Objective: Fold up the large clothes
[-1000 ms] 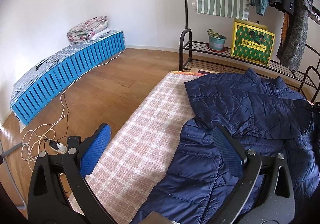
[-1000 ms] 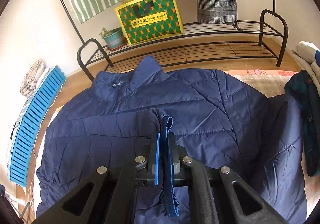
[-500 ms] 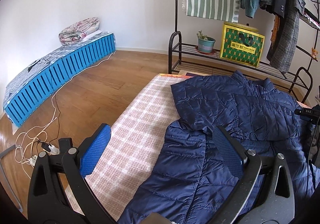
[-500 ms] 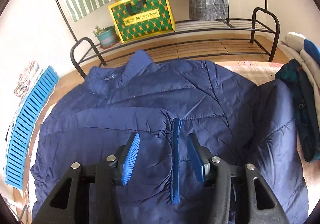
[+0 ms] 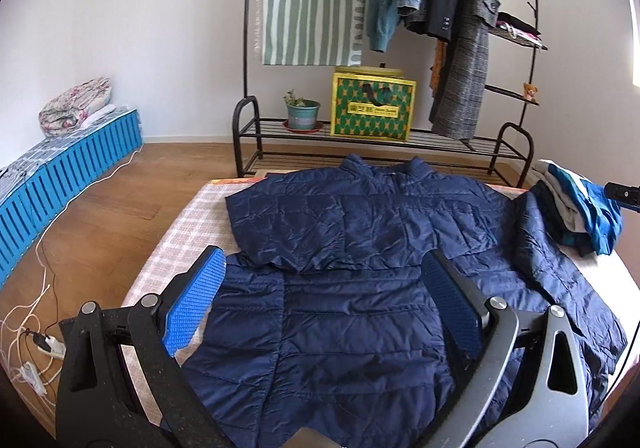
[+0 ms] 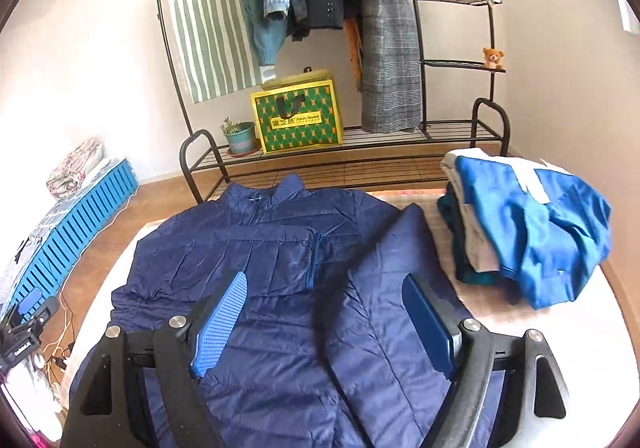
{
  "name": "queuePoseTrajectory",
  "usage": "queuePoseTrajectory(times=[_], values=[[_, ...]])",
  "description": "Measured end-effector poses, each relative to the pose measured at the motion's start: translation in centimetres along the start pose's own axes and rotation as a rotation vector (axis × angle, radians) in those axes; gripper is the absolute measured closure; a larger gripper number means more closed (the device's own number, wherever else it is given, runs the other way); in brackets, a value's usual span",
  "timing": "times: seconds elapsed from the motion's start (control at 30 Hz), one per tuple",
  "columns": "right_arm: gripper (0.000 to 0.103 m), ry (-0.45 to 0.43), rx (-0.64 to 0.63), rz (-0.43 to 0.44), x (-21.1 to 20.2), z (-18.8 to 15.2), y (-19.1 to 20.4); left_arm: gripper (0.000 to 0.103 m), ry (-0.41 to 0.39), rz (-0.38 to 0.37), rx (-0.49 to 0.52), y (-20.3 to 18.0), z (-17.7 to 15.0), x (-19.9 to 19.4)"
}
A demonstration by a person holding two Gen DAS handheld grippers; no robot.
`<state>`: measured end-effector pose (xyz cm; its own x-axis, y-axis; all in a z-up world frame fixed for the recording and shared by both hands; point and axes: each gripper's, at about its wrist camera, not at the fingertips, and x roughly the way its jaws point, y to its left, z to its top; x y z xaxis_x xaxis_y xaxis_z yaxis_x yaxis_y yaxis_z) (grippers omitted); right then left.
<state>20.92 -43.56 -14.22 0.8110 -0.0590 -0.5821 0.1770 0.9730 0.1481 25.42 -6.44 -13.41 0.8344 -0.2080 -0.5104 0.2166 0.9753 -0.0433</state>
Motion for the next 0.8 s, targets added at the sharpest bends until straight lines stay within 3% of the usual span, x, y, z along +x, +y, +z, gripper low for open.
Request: queuePoseTrajectory(times=[0.1, 0.2, 0.4, 0.47, 0.63, 0.8], values=[[0.014, -0.004, 0.022, -0.037, -3.9, -1.8, -3.0, 0.003, 0.007, -0.093, 0.07, -3.9, -0.9, -1.2], [0.008, -0.018, 0.051, -0.097, -6.9, -3.4, -6.6, 0.015, 0.042, -0.205, 0.109, -8.2, -1.9, -2.1], [0.008, -0.018, 0.106, -0.153, -11.4, -6.7, -13.1, 0.02, 0.108, -0.423, 0.245, -19.2, -4.6, -3.7], [0.011, -0.023, 0.124, -0.176, -12.4, -7.8, -15.0, 0.02, 0.151, -0.499, 0.286, -23.3, -5.9, -3.8], [0.031, -0.008, 0.241, -0.196, -12.7, -9.3, -20.1, 0.02, 0.234, -0.624, 0.448, -33.6, -9.4, -4.3], [0.037, 0.0, 0.279, -0.237, -12.6, -9.5, -23.1, 0.02, 0.369, -0.714, 0.555, -41.2, -12.7, -3.5]])
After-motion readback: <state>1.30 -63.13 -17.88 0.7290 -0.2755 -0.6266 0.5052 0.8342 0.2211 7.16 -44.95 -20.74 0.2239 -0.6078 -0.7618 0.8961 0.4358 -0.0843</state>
